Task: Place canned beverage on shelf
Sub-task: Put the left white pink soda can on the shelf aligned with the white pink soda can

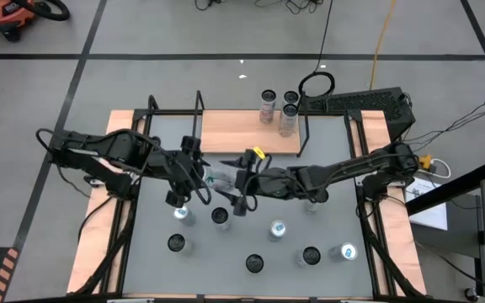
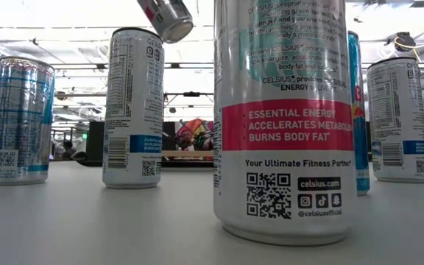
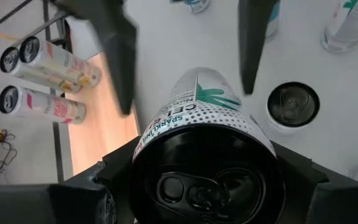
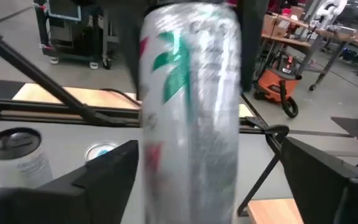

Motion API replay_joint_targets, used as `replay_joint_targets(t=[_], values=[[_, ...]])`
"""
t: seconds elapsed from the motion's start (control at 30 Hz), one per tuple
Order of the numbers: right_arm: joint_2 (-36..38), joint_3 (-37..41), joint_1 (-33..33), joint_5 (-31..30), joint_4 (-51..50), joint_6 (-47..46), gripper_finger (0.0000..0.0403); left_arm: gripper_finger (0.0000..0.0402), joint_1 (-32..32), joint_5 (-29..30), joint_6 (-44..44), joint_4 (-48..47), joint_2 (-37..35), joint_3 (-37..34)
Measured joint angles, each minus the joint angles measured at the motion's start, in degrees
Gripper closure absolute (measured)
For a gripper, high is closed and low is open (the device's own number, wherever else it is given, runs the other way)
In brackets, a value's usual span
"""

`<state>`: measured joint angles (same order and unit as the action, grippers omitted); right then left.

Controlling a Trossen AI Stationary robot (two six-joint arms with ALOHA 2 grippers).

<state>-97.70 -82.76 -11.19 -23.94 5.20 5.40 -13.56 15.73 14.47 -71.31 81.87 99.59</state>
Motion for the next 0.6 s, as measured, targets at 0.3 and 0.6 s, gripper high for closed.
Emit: replay_joint_targets(t=[0.3,0.6], values=[[-1.6,-0.1,3.7,7.3,-1.8,-1.6,0.0078,0.0146,0.0,3.0,5.5,0.5,2.3,0.0],[-1.9,-0.1,6.4,15.9,-4.7,-2.6,0.015,0.0146,0.6,3.4,5.3,3.1,3.0,0.0]])
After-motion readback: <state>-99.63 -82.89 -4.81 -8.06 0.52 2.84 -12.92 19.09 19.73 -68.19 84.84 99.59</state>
